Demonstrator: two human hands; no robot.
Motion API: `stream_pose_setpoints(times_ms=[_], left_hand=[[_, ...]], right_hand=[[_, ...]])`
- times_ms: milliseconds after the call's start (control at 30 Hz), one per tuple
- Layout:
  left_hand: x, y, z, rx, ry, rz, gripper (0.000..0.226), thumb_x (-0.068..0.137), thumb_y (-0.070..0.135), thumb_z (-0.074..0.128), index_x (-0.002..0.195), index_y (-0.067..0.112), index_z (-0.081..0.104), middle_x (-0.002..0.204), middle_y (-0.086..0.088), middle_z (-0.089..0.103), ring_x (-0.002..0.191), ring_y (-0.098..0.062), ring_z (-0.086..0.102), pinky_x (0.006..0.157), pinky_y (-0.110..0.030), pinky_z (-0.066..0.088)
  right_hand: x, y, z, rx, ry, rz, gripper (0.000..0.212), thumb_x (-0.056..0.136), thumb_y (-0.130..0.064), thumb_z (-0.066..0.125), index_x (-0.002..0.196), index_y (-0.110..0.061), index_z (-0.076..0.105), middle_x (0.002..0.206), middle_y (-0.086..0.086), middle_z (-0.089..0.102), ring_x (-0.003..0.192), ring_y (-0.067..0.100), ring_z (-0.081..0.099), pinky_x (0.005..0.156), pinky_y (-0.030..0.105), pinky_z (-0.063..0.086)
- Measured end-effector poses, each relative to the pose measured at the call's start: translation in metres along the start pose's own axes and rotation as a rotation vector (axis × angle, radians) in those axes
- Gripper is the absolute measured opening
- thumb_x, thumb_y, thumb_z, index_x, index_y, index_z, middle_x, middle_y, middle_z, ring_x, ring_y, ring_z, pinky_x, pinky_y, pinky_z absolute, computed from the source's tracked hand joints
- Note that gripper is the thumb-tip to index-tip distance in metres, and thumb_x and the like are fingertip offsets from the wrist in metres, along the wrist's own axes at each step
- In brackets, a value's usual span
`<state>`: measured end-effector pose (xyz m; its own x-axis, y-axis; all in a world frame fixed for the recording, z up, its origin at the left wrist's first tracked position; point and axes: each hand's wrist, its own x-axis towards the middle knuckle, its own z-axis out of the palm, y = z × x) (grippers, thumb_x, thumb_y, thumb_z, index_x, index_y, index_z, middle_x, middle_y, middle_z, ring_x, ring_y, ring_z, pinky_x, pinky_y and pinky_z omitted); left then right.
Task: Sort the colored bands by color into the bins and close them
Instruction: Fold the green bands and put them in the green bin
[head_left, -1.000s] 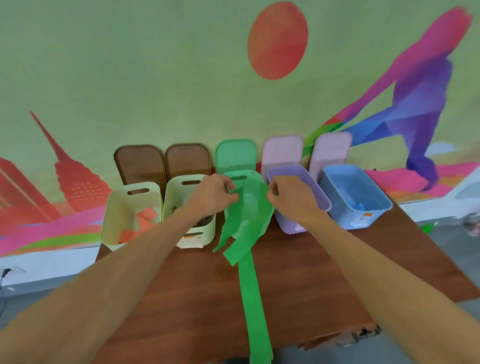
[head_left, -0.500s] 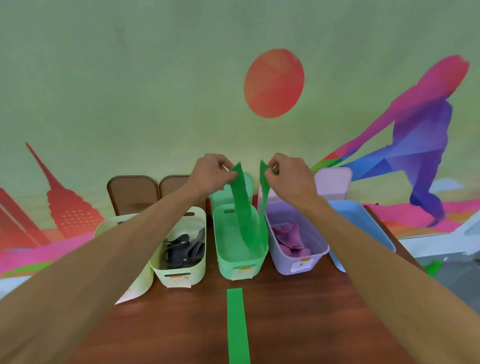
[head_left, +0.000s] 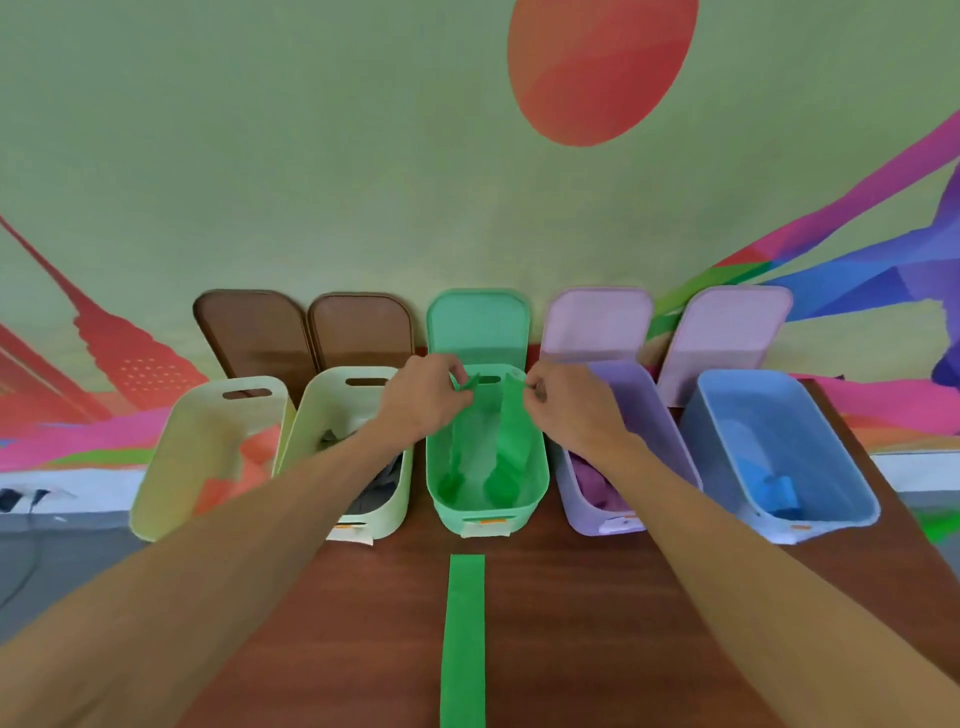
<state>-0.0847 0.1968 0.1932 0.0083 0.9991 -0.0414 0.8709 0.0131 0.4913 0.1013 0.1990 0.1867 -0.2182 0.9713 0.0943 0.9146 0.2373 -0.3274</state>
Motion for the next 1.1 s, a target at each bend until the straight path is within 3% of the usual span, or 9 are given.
stream_pose_setpoints(times_ms=[100,233,400,500,700,900,1100], left_hand=[[-0.001,-0.017,0.023,-0.047,-0.085,-0.061,0.019,0.08,0.028,0.069,0.094,0.019,0.06,0.075,-0.002,0.062,0.073,-0.022,0.061,0.071,-0.033,0.05],[-0.012,-0.035,0.038,-0.123,-0.117,-0.106,0.017,0.078,0.029,0.069,0.088,0.025,0.056,0.068,0.006,0.055,0.072,-0.02,0.059,0.067,-0.029,0.044],[-0.047,-0.055,0.046,-0.293,-0.141,-0.083,0.012,0.084,0.021,0.065,0.095,0.017,0.062,0.081,0.0,0.063,0.068,-0.012,0.058,0.065,-0.022,0.044],[-0.07,-0.071,0.056,-0.398,-0.177,-0.107,0.011,0.085,0.013,0.062,0.096,0.015,0.061,0.078,0.0,0.063,0.061,-0.008,0.057,0.062,-0.013,0.043],[-0.104,-0.102,0.095,-0.407,-0.348,-0.133,0.01,0.086,0.012,0.063,0.094,0.018,0.063,0.077,0.001,0.061,0.064,-0.011,0.057,0.053,-0.011,0.043],[-0.108,-0.118,0.145,-0.199,-0.409,-0.099,0.022,0.084,0.016,0.065,0.106,0.017,0.066,0.098,-0.001,0.058,0.083,-0.012,0.056,0.086,-0.027,0.048],[-0.104,-0.111,0.187,-0.041,-0.319,-0.146,0.036,0.088,0.025,0.06,0.123,0.023,0.059,0.115,-0.001,0.053,0.1,-0.019,0.059,0.091,-0.037,0.048]], right_hand=[[-0.005,0.011,0.02,-0.091,-0.105,-0.005,0.027,0.091,-0.027,0.044,0.108,-0.016,0.062,0.101,0.011,0.068,0.089,0.032,0.064,0.073,0.039,0.054],[-0.018,0.018,0.036,-0.167,-0.159,-0.058,0.029,0.092,-0.031,0.044,0.109,-0.015,0.062,0.104,0.01,0.068,0.094,0.031,0.063,0.072,0.035,0.047],[-0.048,0.009,0.046,-0.105,-0.147,-0.057,0.032,0.093,-0.04,0.048,0.105,-0.018,0.067,0.101,0.003,0.071,0.093,0.025,0.065,0.077,0.035,0.049],[-0.072,0.001,0.058,-0.031,-0.127,-0.056,0.036,0.092,-0.049,0.05,0.098,-0.019,0.068,0.092,-0.003,0.072,0.088,0.02,0.066,0.078,0.034,0.052],[-0.112,0.002,0.102,0.037,-0.307,0.021,0.032,0.089,-0.047,0.053,0.089,-0.019,0.069,0.079,-0.004,0.07,0.077,0.016,0.065,0.072,0.035,0.054],[-0.132,0.019,0.142,0.051,-0.488,0.072,0.021,0.091,-0.038,0.053,0.096,-0.021,0.066,0.096,-0.005,0.066,0.09,0.016,0.063,0.082,0.036,0.053],[-0.121,0.042,0.171,0.117,-0.56,0.116,0.02,0.09,-0.031,0.055,0.104,-0.021,0.064,0.103,-0.003,0.064,0.097,0.018,0.062,0.084,0.036,0.052]])
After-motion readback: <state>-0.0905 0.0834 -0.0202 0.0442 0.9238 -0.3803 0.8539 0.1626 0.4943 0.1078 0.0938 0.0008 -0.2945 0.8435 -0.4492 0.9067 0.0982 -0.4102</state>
